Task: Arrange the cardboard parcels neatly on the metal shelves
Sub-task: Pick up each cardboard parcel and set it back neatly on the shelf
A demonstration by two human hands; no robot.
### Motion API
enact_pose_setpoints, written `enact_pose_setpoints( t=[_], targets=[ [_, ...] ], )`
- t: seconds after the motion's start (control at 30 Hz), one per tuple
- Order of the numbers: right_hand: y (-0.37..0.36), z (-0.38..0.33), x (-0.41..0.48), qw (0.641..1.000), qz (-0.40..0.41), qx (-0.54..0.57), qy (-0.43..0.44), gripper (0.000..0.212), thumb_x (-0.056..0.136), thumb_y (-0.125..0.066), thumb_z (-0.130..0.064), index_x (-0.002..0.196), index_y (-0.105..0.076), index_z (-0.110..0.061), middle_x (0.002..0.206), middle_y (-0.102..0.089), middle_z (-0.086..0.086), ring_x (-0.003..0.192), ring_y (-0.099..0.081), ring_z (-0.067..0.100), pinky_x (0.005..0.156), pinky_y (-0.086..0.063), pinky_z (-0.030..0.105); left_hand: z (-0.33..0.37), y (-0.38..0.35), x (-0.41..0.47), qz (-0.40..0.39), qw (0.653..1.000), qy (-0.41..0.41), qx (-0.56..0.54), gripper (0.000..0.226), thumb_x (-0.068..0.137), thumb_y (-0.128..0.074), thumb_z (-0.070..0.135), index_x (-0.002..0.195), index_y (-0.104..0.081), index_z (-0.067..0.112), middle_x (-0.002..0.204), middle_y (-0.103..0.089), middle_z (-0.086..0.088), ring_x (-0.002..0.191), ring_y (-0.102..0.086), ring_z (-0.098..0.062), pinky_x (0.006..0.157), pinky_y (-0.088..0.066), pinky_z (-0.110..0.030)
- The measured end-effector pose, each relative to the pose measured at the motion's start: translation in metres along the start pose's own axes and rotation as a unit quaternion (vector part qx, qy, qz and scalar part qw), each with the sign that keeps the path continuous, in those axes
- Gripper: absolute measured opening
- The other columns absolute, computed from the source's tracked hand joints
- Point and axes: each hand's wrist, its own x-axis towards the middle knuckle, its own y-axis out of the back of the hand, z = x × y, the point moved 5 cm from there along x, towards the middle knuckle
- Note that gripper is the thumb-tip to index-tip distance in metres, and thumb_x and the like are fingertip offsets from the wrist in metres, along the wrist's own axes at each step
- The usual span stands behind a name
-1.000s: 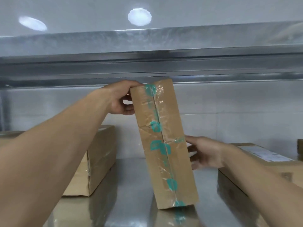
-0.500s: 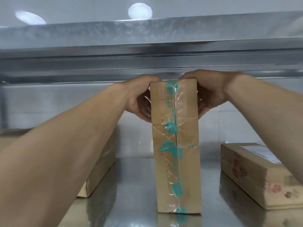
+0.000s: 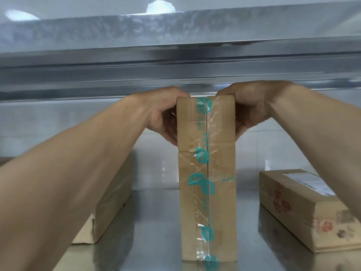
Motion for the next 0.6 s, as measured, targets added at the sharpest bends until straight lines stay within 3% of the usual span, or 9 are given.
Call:
enact_pose_setpoints(
  t=[0.1, 0.23, 0.37, 0.5, 0.6],
  targets=[
    [-0.001, -0.001, -0.003, 1.000, 0.003, 0.003, 0.006, 0.024, 0.099, -0.057, -0.021, 0.110, -0.071, -0.004, 0.101, -0.075, 0.021, 0.084, -0.076, 0.043, 0.072, -0.059, 0.068, -0.001, 0.000, -0.002, 0.007, 1.000, -0.004, 0.000, 0.045, 0.095, -0.054, 0.024, 0.054, -0.068, 0.013, 0.079, -0.064, -0.012, 0.075, -0.068, -0.036, 0.063, -0.060, -0.057],
    [-0.003, 0.000, -0.010, 1.000, 0.002, 0.015, 0.005, 0.040, 0.098, -0.061, -0.027, 0.130, -0.066, -0.004, 0.122, -0.071, 0.025, 0.095, -0.074, 0.046, 0.078, -0.056, 0.072, 0.001, -0.001, -0.015, 0.013, 1.000, -0.003, -0.002, 0.022, 0.094, -0.057, 0.027, 0.084, -0.067, 0.011, 0.097, -0.066, -0.014, 0.081, -0.070, -0.038, 0.064, -0.060, -0.056],
    [-0.002, -0.002, -0.019, 0.999, 0.010, 0.027, 0.014, 0.044, 0.095, -0.066, -0.035, 0.128, -0.068, -0.006, 0.122, -0.071, 0.025, 0.096, -0.073, 0.047, 0.082, -0.056, 0.070, 0.003, 0.001, -0.024, 0.010, 1.000, -0.014, -0.012, 0.023, 0.093, -0.062, 0.032, 0.102, -0.065, 0.011, 0.098, -0.068, -0.014, 0.080, -0.072, -0.037, 0.065, -0.060, -0.054],
    [-0.003, -0.005, -0.024, 0.998, 0.028, 0.021, 0.042, 0.037, 0.096, -0.064, -0.039, 0.115, -0.070, -0.008, 0.106, -0.072, 0.022, 0.086, -0.075, 0.042, 0.081, -0.058, 0.067, 0.006, 0.004, -0.028, 0.023, 0.999, -0.044, -0.014, 0.023, 0.093, -0.063, 0.037, 0.086, -0.065, 0.015, 0.088, -0.067, -0.010, 0.077, -0.071, -0.034, 0.069, -0.061, -0.052],
    [-0.008, -0.003, -0.025, 0.996, 0.050, 0.030, 0.071, 0.029, 0.101, -0.061, -0.040, 0.109, -0.068, -0.013, 0.104, -0.068, 0.018, 0.094, -0.072, 0.038, 0.087, -0.057, 0.066, 0.003, 0.005, -0.027, 0.039, 0.997, -0.064, -0.022, 0.021, 0.095, -0.060, 0.036, 0.085, -0.060, 0.017, 0.084, -0.065, -0.008, 0.077, -0.068, -0.029, 0.080, -0.060, -0.050]
  ],
)
